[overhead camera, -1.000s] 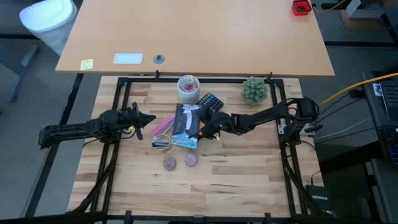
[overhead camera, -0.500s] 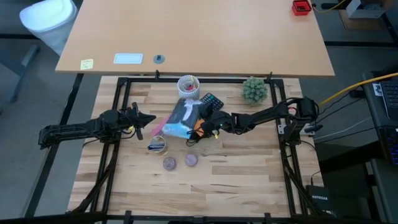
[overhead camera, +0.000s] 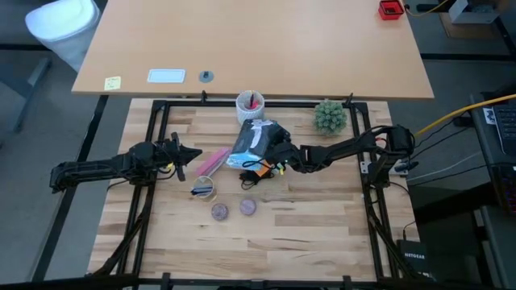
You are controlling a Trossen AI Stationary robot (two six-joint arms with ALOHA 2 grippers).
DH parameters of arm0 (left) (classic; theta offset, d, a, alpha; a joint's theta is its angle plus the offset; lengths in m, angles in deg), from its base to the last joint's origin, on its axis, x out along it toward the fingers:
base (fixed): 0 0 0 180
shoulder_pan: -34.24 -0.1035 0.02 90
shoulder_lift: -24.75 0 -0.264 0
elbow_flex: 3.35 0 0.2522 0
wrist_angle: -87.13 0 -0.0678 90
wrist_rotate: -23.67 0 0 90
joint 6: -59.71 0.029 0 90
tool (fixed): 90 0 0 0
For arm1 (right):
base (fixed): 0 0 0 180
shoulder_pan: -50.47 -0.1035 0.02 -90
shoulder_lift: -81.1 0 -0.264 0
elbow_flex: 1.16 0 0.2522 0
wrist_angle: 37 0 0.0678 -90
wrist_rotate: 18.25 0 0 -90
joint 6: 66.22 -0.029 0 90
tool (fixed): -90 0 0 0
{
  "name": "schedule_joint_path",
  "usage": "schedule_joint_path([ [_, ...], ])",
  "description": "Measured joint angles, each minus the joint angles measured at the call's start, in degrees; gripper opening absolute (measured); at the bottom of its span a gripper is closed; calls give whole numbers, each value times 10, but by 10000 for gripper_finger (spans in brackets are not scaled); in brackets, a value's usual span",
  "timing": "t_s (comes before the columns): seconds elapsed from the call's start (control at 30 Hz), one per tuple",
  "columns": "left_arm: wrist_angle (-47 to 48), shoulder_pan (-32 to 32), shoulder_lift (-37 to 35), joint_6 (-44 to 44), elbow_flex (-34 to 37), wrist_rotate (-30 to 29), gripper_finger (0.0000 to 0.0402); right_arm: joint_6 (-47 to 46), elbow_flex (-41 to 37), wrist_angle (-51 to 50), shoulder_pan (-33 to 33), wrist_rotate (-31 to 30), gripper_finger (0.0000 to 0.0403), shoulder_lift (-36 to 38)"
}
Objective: Screw lightbulb
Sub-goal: Move the black book to the top right of the table
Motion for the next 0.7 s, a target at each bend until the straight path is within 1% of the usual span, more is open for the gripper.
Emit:
schedule_joint_path([
  [0.27,0,0,0,0,0,0,1,-2,0,-64,-3,-29,20,1],
  [0.4,0,0,0,0,0,0,1,-2,0,-104,-3,-79,20,5],
  [0.5,0,0,0,0,0,0,1,-4,0,-133,0,-111,20,18],
  [0.57,0,0,0,-5,0,0,1,-4,0,-152,0,-123,20,31],
  [0.7,0,0,0,-20,0,0,1,-17,0,-180,-1,-125,20,63],
])
